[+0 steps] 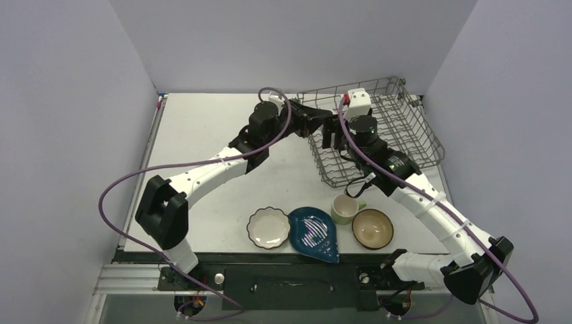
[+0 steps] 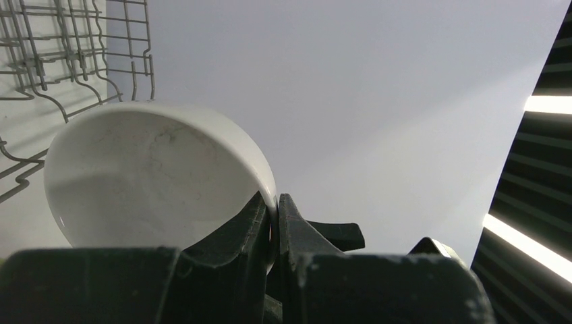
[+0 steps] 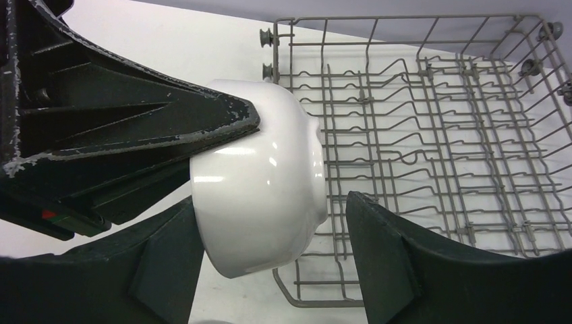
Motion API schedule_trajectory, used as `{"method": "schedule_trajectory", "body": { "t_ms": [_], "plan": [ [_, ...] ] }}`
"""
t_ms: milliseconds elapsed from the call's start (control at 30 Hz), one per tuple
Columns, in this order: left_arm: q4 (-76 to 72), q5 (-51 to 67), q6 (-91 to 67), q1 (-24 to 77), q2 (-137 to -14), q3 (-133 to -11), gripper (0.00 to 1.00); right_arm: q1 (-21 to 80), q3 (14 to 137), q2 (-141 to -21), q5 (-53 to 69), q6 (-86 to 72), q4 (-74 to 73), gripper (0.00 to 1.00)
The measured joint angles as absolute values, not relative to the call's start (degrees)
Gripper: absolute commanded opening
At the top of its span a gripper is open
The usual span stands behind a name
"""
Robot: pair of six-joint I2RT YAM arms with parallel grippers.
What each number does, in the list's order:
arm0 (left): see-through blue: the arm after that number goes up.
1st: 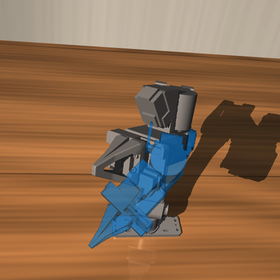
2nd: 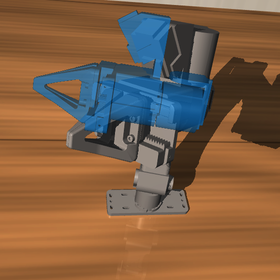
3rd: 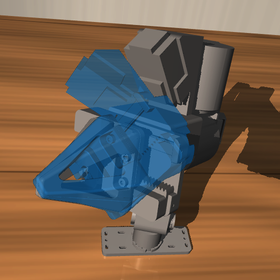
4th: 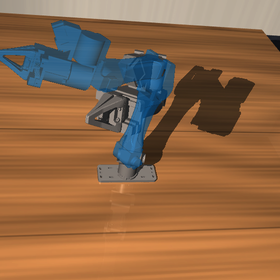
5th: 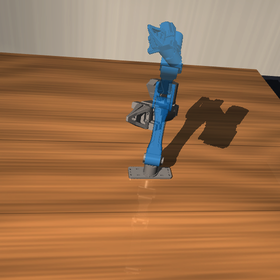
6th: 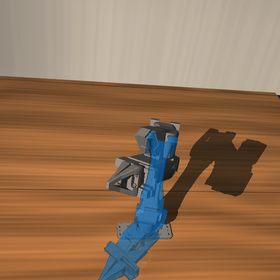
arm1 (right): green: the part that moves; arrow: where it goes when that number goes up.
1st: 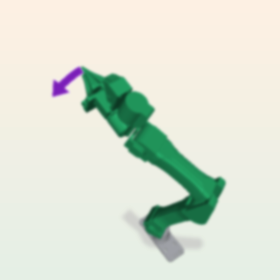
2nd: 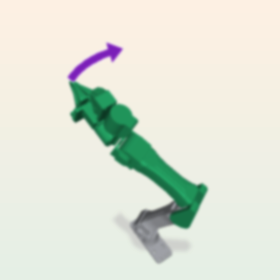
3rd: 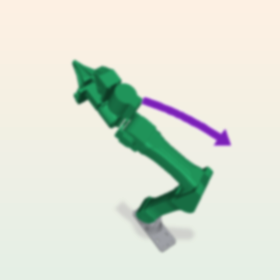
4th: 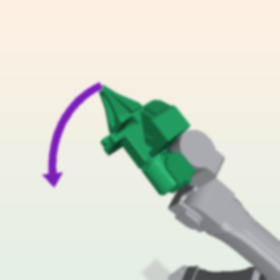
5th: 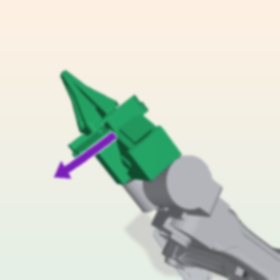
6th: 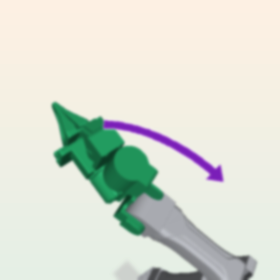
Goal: Load the mixed dishes into the dish rack
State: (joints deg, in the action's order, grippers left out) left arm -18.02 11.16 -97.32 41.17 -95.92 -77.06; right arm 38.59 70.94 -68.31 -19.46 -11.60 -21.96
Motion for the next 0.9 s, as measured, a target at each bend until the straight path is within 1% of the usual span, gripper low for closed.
{"method": "schedule_trajectory", "body": {
  "t_ms": [233,400,467,700,900],
  "plan": [
    [-15.6,11.6,-97.2,41.2,-100.2,-82.3,0.0,31.9,71.0,-69.1,-10.3,-12.9,-22.0,0.71],
    [-13.8,12.3,-97.2,41.2,-101.2,-83.5,0.0,30.0,71.0,-69.3,-6.7,-12.4,-22.4,0.72],
    [-13.4,12.5,-97.2,41.2,-101.2,-83.5,0.0,29.9,71.0,-69.3,-5.8,-11.9,-22.4,0.71],
    [-12.9,12.5,-97.4,41.1,-101.3,-83.6,0.0,29.9,73.5,-71.5,-3.9,-9.7,-23.8,0.64],
    [-12.7,12.6,-97.3,41.1,-101.3,-83.7,0.0,29.9,73.9,-72.0,-3.6,-9.1,-24.4,0.64]
  ]
}}
